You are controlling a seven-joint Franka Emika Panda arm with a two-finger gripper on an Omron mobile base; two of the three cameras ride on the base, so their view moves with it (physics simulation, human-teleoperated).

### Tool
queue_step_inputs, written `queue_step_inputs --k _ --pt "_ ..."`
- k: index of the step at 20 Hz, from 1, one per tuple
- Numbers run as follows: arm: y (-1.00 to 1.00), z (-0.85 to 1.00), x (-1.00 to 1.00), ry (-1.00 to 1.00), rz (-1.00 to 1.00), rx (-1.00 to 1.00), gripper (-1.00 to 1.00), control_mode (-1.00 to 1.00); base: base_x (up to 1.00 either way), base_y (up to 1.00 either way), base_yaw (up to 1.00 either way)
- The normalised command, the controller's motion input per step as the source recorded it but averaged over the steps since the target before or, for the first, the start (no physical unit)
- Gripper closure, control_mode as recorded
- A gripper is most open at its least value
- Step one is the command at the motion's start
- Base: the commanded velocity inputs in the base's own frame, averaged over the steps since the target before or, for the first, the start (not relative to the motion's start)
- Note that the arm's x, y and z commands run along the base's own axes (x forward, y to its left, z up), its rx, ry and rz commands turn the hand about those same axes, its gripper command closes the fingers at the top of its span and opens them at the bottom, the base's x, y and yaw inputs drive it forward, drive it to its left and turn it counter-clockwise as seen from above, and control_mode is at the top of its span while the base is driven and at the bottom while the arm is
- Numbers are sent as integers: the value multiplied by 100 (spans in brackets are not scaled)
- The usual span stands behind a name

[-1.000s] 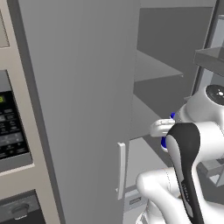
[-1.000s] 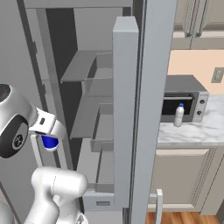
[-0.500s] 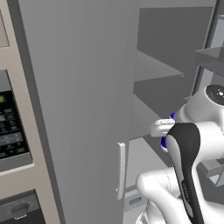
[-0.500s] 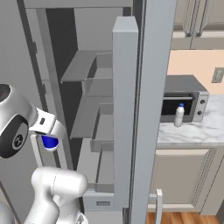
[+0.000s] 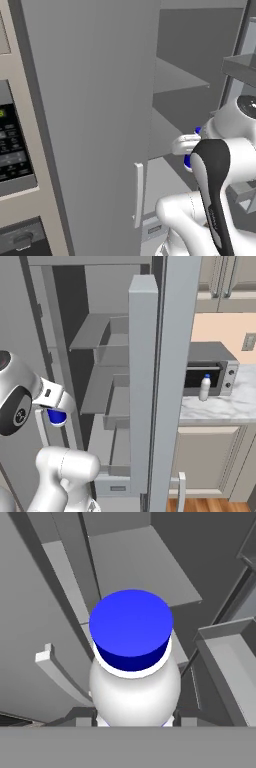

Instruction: Take the bottled waters from the counter and place them in the freezer to freeze. Close the freezer door after placing the bottles.

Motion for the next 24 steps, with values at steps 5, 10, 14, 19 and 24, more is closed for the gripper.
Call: queue_step_inputs --k 5,10,14,19,24 --pt "-10 49 0 0 5 0 100 -100 0 0 0" --pt "-28 68 8 0 3 0 100 -100 0 0 0" --pt "-7 54 37 0 0 -3 100 -100 0 0 0" --pt "-5 22 48 0 0 -3 100 -100 0 0 0" --pt "-16 0 47 -12 0 0 100 -100 0 0 0"
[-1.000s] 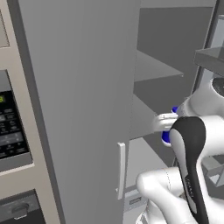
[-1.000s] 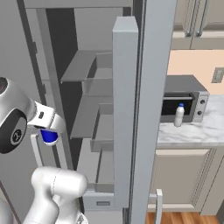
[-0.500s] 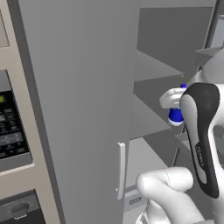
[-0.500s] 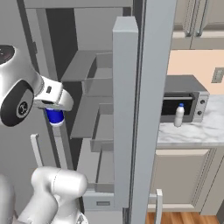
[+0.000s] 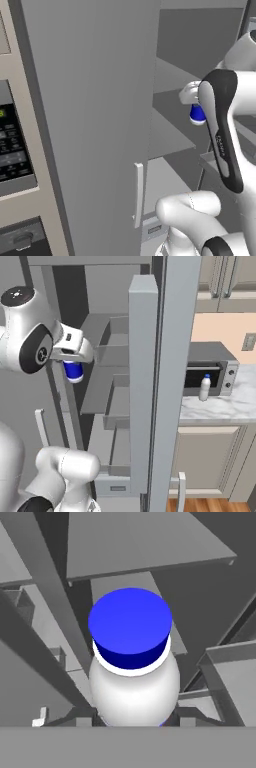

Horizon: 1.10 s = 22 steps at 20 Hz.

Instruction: Take the bottled waters from the counter and place them in the freezer to freeze. Close the freezer door after placing the bottles.

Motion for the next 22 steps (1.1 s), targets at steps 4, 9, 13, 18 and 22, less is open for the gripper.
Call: queue_step_inputs --k 4,9,13,18,22 --pt "-2 0 53 -4 0 -1 100 -100 0 0 0" --pt "-13 7 62 -1 0 0 100 -100 0 0 0" --pt "-15 17 52 0 0 0 100 -100 0 0 0" --pt "-5 26 39 0 0 0 100 -100 0 0 0" --pt "-6 17 45 0 1 0 100 -100 0 0 0"
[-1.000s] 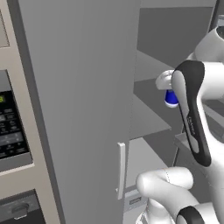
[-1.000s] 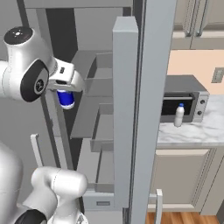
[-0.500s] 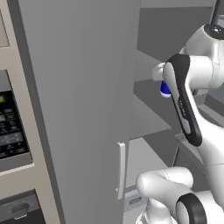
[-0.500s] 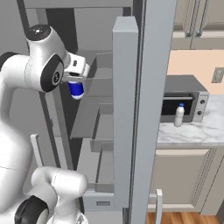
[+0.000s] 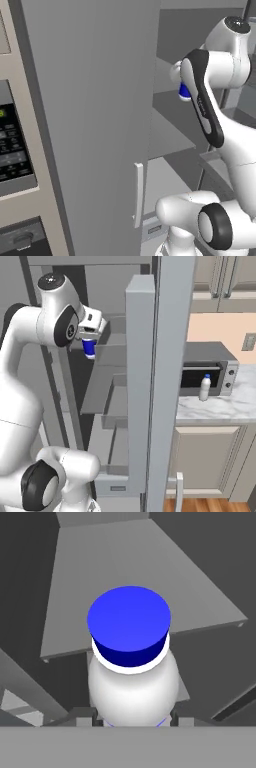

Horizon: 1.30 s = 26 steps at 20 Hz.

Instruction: Take the bottled waters from the counter and place them in the freezer to freeze. Close the freezer door after placing the bottles.

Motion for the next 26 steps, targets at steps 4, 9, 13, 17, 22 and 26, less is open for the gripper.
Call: queue_step_inputs --k 4,9,13,17,22,26 --pt "-16 0 49 0 1 0 100 -100 0 0 0" --pt "-22 0 20 -2 2 0 100 -100 0 0 0" --pt "-44 0 -2 -8 1 0 100 -100 0 0 0" --pt "-44 3 -23 -22 11 3 100 -100 0 0 0" --pt "-32 29 -53 -18 8 2 100 -100 0 0 0" --pt "-30 37 -29 -6 5 0 100 -100 0 0 0"
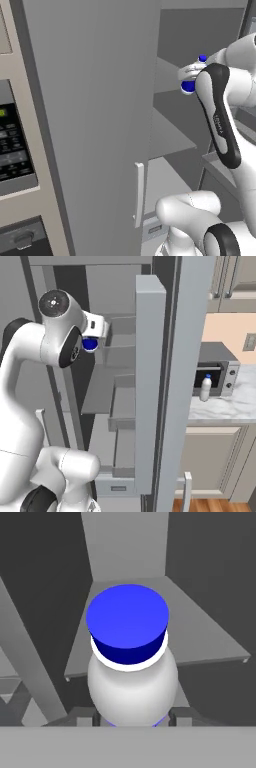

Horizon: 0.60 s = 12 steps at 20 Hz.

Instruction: Take the bottled waters from the counter and place them in the freezer to freeze. Close the freezer door after placing the bottles.

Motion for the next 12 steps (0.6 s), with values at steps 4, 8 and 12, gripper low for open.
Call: queue_step_inputs --k 4,8,12 --pt "-28 23 -14 -2 1 0 100 -100 0 0 0" --pt "0 20 0 0 1 0 100 -100 0 0 0" --pt "0 36 -9 0 1 0 100 -100 0 0 0"
